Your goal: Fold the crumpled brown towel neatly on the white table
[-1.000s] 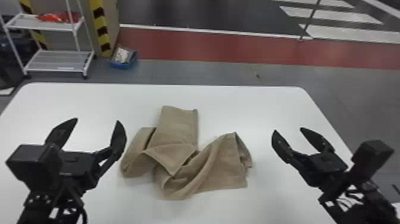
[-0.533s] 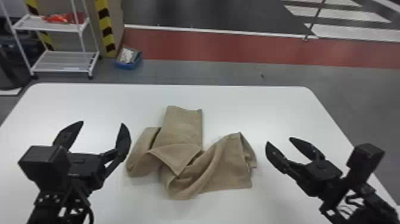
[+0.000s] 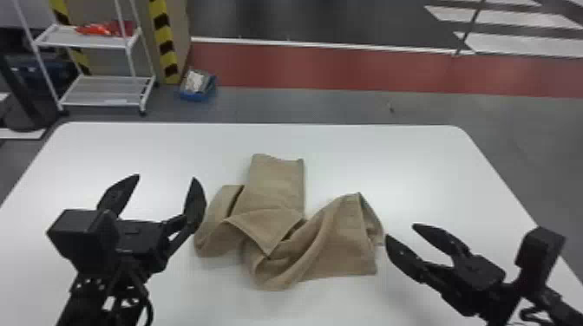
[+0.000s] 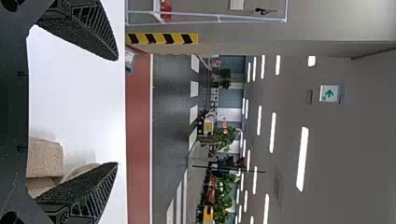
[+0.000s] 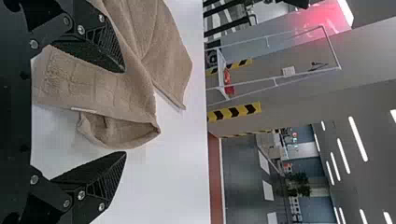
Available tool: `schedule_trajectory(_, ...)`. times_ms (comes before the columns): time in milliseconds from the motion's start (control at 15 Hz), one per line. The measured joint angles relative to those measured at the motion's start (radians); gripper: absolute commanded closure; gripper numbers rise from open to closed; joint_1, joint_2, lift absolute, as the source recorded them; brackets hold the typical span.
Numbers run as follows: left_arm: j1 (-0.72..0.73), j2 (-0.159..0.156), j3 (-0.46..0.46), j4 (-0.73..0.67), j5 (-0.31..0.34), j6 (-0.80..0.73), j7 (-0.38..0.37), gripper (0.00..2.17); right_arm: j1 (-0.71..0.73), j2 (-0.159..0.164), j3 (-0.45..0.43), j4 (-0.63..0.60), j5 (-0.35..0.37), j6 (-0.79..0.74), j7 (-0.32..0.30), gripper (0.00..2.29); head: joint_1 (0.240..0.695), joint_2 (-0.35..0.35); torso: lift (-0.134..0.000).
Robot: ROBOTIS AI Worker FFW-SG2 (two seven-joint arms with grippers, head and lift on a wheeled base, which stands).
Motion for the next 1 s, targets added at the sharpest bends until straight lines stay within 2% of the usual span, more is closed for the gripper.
schedule_trajectory(67, 0.000, 0.000, -0.001, 0.001, 0.000, -0.001, 0.000, 0.08, 0.002, 0.000, 0.005, -0.002, 0.026, 0.014, 0.025, 0.35, 0.695, -0.097, -0.124)
schedule_trajectory(267, 0.000, 0.001, 0.000, 0.005, 0.000, -0.003, 0.003, 0.08, 0.004, 0.000, 0.037, -0.013, 0.128, 0.060, 0.034, 0.35, 0.695, -0.086, -0.124)
schedule_trajectory(333, 0.000, 0.001, 0.000, 0.009, 0.000, -0.004, 0.000, 0.08, 0.000, 0.000, 0.048, -0.006, 0.152, 0.064, 0.044, 0.44, 0.695, -0.081, -0.124)
schedule_trajectory(733, 0.006, 0.000, -0.006, 0.012, -0.004, -0.015, 0.003, 0.08, -0.036, 0.000, 0.089, 0.078, 0.206, 0.039, 0.062, 0.47, 0.695, -0.068, -0.124)
schedule_trajectory(800, 0.008, 0.000, -0.006, 0.012, -0.004, -0.017, 0.003, 0.08, -0.039, 0.000, 0.095, 0.079, 0.212, 0.046, 0.062, 0.50, 0.695, -0.065, -0.124)
schedule_trajectory(867, 0.010, 0.000, -0.006, 0.011, -0.004, -0.019, 0.003, 0.08, -0.043, 0.000, 0.104, 0.079, 0.224, 0.057, 0.063, 0.63, 0.695, -0.062, -0.124)
schedule_trajectory(1000, 0.014, 0.000, -0.006, 0.007, -0.005, -0.020, 0.002, 0.08, -0.047, 0.000, 0.123, 0.080, 0.246, 0.069, 0.066, 0.65, 0.695, -0.054, -0.124)
